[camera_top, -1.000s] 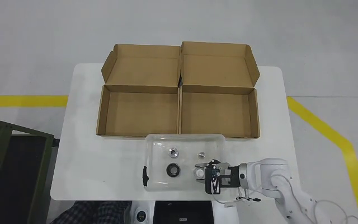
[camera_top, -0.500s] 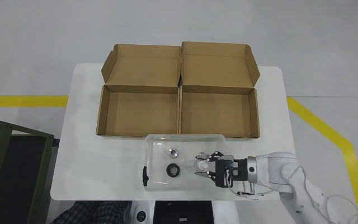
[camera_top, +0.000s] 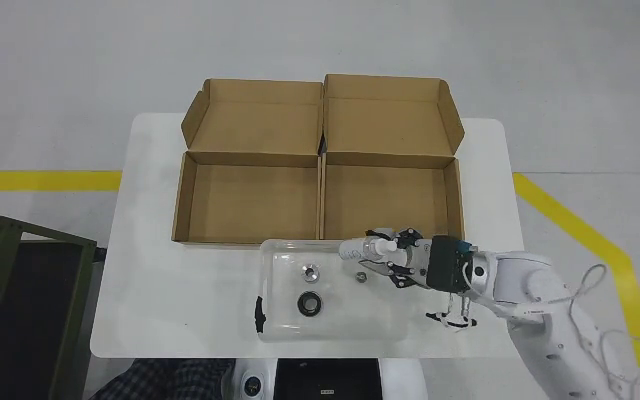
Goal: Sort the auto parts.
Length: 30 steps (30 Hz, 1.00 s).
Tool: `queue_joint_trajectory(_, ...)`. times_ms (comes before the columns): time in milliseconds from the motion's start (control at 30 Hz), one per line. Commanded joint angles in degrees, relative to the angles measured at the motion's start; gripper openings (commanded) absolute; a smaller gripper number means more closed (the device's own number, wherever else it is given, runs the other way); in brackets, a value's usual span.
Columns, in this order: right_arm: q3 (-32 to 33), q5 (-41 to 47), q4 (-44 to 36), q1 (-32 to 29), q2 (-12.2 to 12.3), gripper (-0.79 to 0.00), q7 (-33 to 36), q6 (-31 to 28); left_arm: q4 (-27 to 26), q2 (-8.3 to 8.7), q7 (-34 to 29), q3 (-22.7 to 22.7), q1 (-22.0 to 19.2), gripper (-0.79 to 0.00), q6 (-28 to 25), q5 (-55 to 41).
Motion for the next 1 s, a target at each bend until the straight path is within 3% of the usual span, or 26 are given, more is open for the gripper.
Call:
queue_joint_trajectory(0,0.0,1.4,0.8,0.6,-0.1,-0.785,-0.7,0.6,0.0,0.0,0.0,0.0,0.0,0.0,0.0,0.0)
queue_joint_trajectory(500,-0.3,9.8,6.3,4.6,-0.7,-0.785,-2.1,2.1,0.0,0.0,0.0,0.0,0.0,0.0,0.0,0.0)
queue_joint_trajectory(967,-3.3,7.1,8.0,7.7,-1.6,-0.785,-1.5,6.5,0.0,0.0,0.0,0.0,0.0,0.0,0.0,0.0)
